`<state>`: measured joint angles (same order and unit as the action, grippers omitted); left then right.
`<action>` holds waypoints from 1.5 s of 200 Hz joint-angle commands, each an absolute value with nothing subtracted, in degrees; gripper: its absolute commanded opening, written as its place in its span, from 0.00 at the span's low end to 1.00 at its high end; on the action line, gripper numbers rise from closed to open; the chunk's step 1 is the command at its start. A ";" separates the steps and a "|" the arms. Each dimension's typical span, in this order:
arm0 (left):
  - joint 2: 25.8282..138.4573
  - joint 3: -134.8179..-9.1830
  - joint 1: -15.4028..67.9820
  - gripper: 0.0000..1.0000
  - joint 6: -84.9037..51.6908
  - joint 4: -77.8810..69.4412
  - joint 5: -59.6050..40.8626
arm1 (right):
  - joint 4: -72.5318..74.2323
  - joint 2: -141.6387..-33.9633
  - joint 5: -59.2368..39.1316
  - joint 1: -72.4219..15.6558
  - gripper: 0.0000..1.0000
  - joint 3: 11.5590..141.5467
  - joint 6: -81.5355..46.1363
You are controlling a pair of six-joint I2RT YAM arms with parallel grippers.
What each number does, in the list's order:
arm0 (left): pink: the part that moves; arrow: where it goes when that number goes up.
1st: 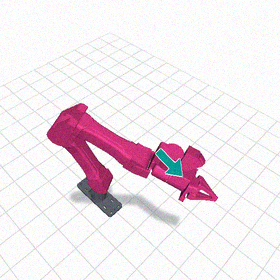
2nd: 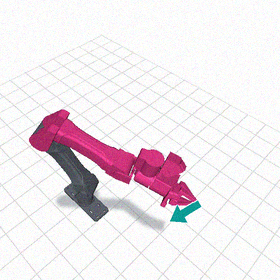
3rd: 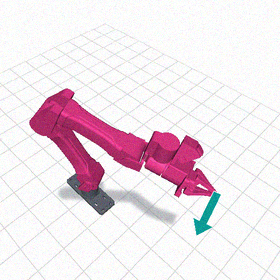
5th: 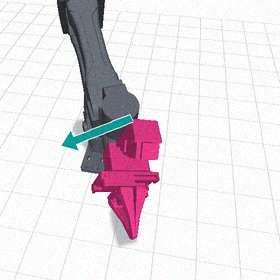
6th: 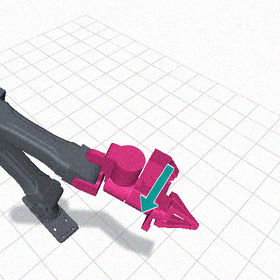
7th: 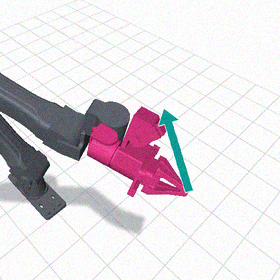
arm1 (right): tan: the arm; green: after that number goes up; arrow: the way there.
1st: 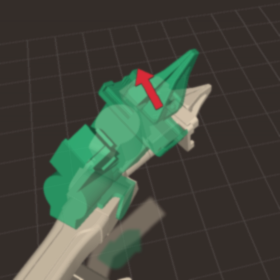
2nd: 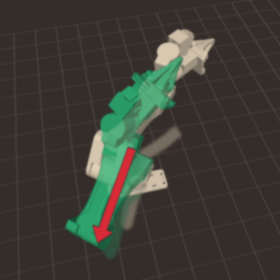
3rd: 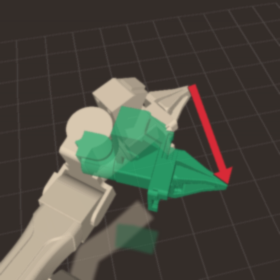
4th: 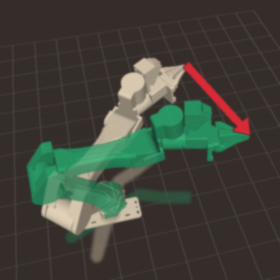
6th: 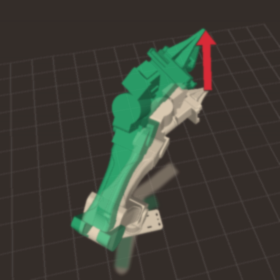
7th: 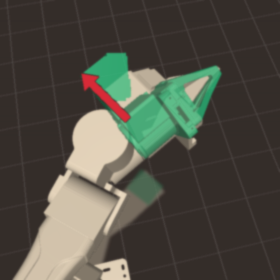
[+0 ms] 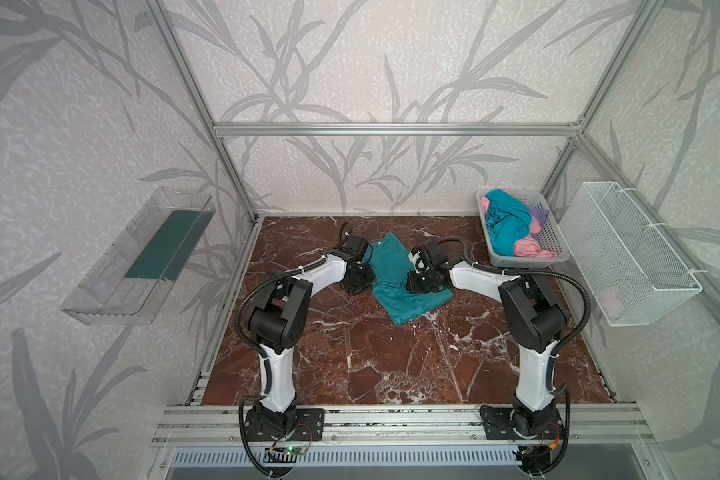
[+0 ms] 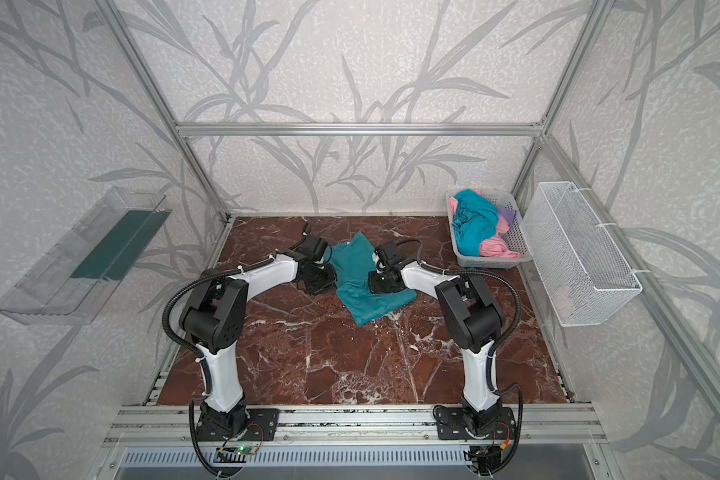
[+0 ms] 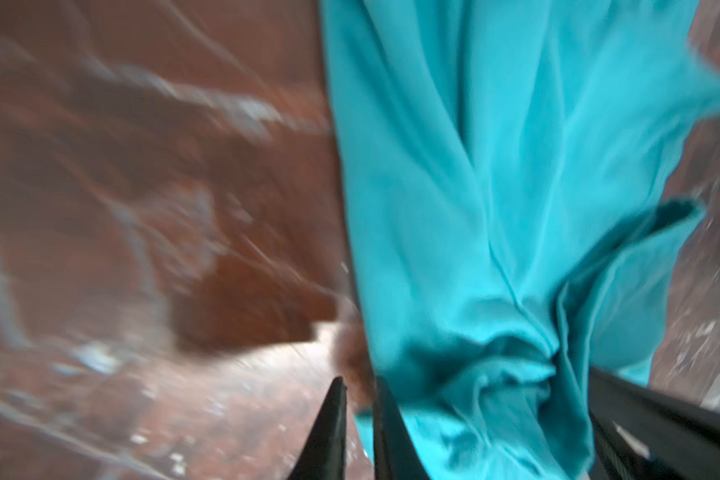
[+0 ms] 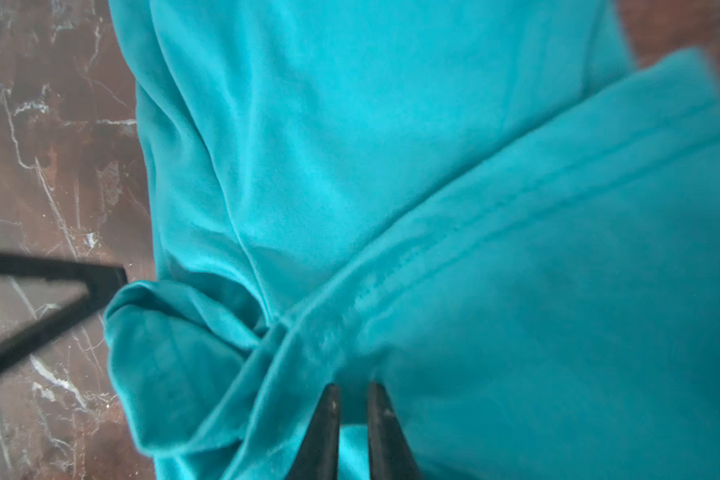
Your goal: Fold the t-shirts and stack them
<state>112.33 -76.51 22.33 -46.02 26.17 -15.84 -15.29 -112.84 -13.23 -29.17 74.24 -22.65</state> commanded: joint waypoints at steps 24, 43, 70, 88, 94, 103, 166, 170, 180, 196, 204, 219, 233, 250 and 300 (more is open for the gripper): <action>113.14 -78.05 21.16 0.15 -43.95 26.25 -14.33 | -17.02 -101.58 -6.61 -28.93 0.18 69.77 -20.57; 112.86 -77.50 19.85 0.15 -43.28 27.34 -13.60 | -17.59 -100.36 -5.70 -28.92 0.18 66.61 -20.98; 110.03 -76.74 18.31 0.15 -42.09 28.96 -12.07 | -18.61 -102.55 -7.11 -29.73 0.18 64.04 -21.93; 107.48 -76.73 17.61 0.15 -40.86 30.98 -10.36 | -19.23 -103.90 -7.03 -31.44 0.18 63.33 -21.76; 106.61 -76.57 17.37 0.15 -40.62 31.49 -9.89 | -19.40 -104.26 -6.95 -32.24 0.18 63.19 -21.51; 105.38 -76.30 16.99 0.15 -40.35 32.10 -9.64 | -20.03 -104.65 -6.70 -33.55 0.18 63.11 -21.07; 96.28 -72.00 16.35 0.19 -39.99 35.42 -8.87 | -18.57 -103.45 -14.59 -45.67 0.20 57.65 -22.96; 95.57 -71.56 16.35 0.20 -39.99 35.80 -8.81 | -18.30 -103.32 -15.19 -46.12 0.20 57.66 -23.23; 93.89 -70.26 16.45 0.20 -39.90 36.50 -8.85 | -17.19 -102.72 -17.60 -46.55 0.22 57.87 -23.69; 90.88 -67.92 16.65 0.21 -39.90 37.39 -9.30 | -16.92 -100.45 -19.50 -46.49 0.25 59.42 -23.19; 89.32 -66.60 16.99 0.22 -39.75 37.74 -9.80 | -18.25 -99.06 -20.35 -46.38 0.26 61.42 -21.30; 86.64 -64.48 18.11 0.23 -39.47 38.98 -10.26 | -22.40 -96.28 -20.21 -46.03 0.29 66.22 -15.57; 84.48 -62.40 20.21 0.23 -39.50 39.55 -11.08 | -25.43 -94.88 -20.01 -44.30 0.29 70.19 -10.85; 82.60 -59.59 24.32 0.23 -40.62 38.65 -12.02 | -25.92 -94.74 -21.88 -40.27 0.26 72.53 -7.25; 82.09 -48.68 33.84 0.23 -51.99 23.82 -17.87 | -31.26 -105.22 -27.60 -33.51 0.26 80.31 2.99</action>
